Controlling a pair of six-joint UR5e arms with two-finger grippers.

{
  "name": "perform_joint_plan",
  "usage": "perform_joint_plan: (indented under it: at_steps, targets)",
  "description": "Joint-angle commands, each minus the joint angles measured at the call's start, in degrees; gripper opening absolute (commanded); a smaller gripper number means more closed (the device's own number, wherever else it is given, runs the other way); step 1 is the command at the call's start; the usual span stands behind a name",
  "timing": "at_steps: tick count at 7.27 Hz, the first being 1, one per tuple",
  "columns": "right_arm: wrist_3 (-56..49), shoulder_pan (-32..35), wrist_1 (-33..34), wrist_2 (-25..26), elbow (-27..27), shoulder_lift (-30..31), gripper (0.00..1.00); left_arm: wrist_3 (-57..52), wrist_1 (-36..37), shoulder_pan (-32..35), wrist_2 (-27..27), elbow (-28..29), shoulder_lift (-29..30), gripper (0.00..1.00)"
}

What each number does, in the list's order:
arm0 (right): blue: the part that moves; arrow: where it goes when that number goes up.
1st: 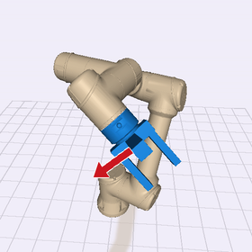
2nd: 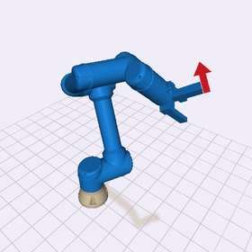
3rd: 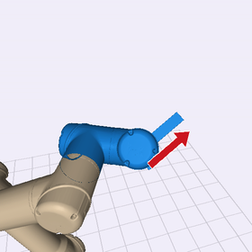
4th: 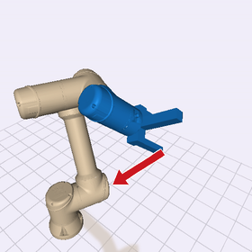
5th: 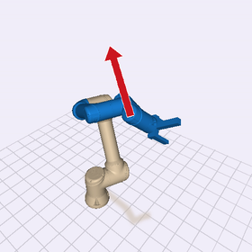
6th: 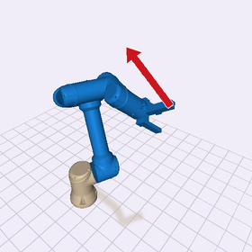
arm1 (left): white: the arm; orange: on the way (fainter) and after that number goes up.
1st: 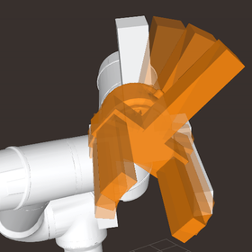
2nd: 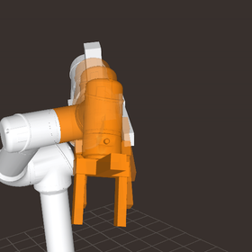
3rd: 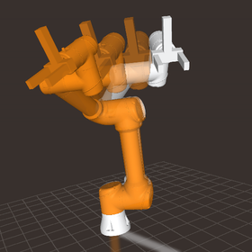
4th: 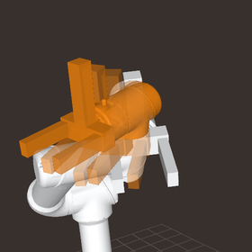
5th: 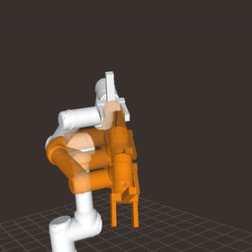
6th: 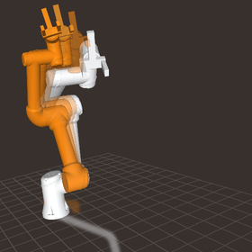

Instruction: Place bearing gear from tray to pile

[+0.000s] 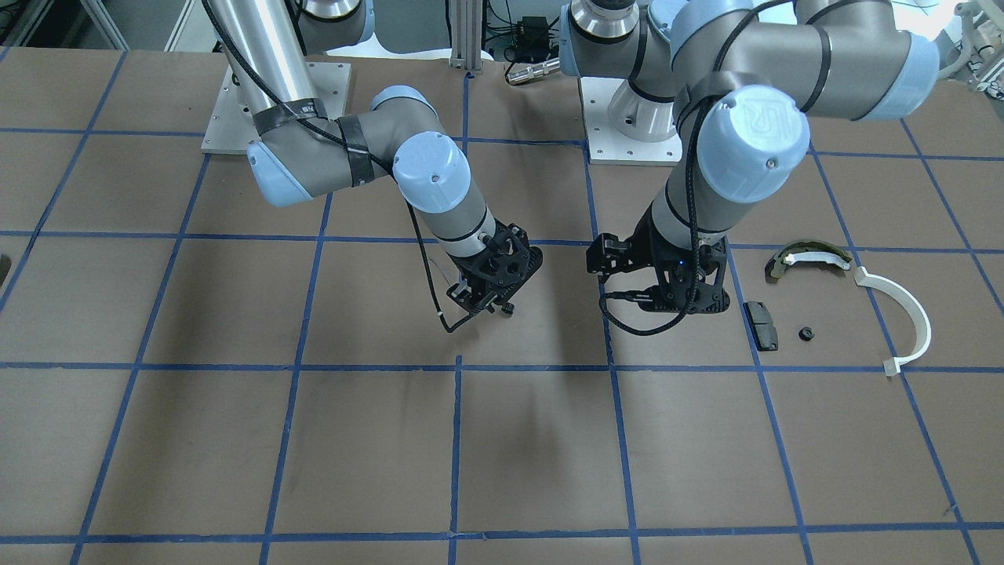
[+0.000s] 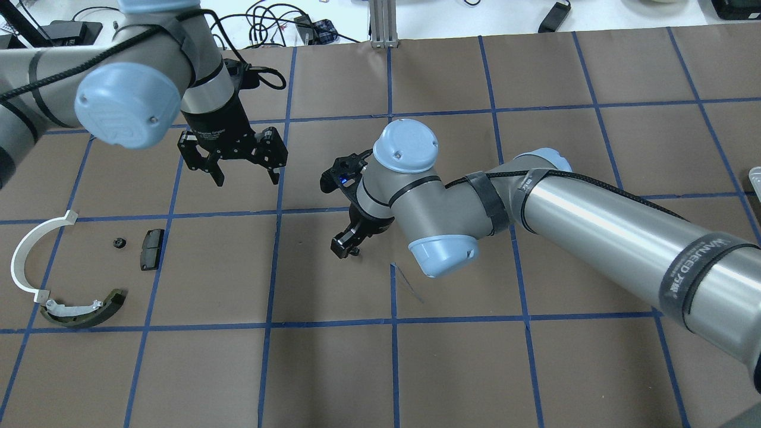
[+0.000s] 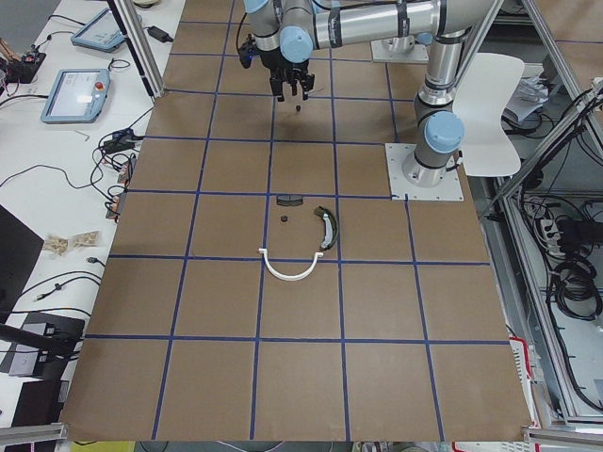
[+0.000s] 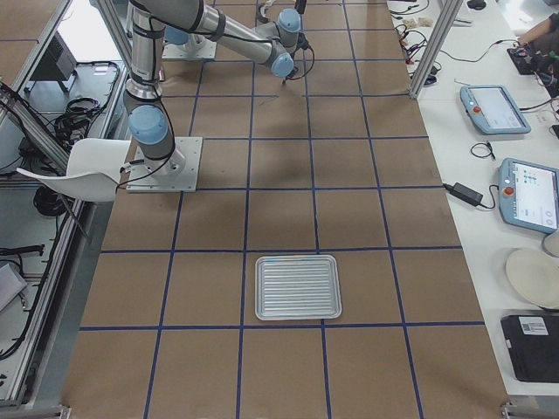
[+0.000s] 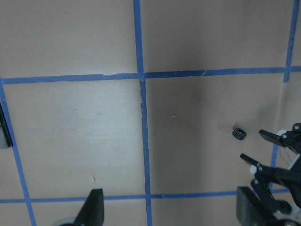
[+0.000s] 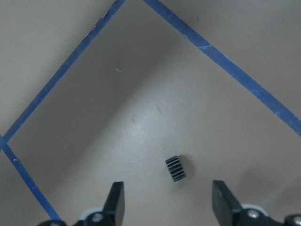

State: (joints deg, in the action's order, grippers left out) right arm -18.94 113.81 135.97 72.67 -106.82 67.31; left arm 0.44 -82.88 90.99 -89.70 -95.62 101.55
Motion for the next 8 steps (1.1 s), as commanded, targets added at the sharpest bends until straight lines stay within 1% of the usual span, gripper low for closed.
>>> perform_joint_plan:
  at_steps: [1, 2, 3, 4, 5, 6, 7, 8]
  targets:
    - [-0.13, -3.14, -1.65, 4.65, 0.83, 1.50, 1.00, -0.27, 12.07, -0.99, -0.12, -9.54, 2.68, 1.00]
    - [0.13, -8.12, -7.06, 4.93, 1.44, 3.60, 1.00, 0.00, 17.69, -0.47, -0.04, -13.15, 4.00, 1.00]
    - [0.13, -14.08, -15.03, 4.94, 3.44, 6.84, 1.00, 3.05, 21.58, 0.40, 0.05, -14.49, 5.49, 1.00]
    - [0.22, -19.28, -24.86, 5.02, 7.55, 8.70, 1.00, 8.38, 22.23, 3.98, -0.03, -14.33, 6.81, 1.00]
    - [0.83, -22.64, -35.92, 5.37, 13.69, 9.33, 1.00, 13.74, 25.80, 8.98, -0.04, -13.90, 8.04, 1.00]
    - [6.66, -25.11, -45.26, 7.20, 18.88, 10.03, 1.00, 20.50, 26.62, 13.64, 0.40, -12.24, 9.19, 1.00]
    - [9.94, -26.09, -49.96, 11.83, 22.15, 10.64, 1.00, 24.83, 26.80, 17.86, 0.40, -11.44, 10.42, 1.00]
    - [11.80, -26.79, -54.18, 14.40, 22.45, 12.22, 1.00, 26.87, 26.80, 20.86, 0.32, -11.52, 11.56, 1.00]
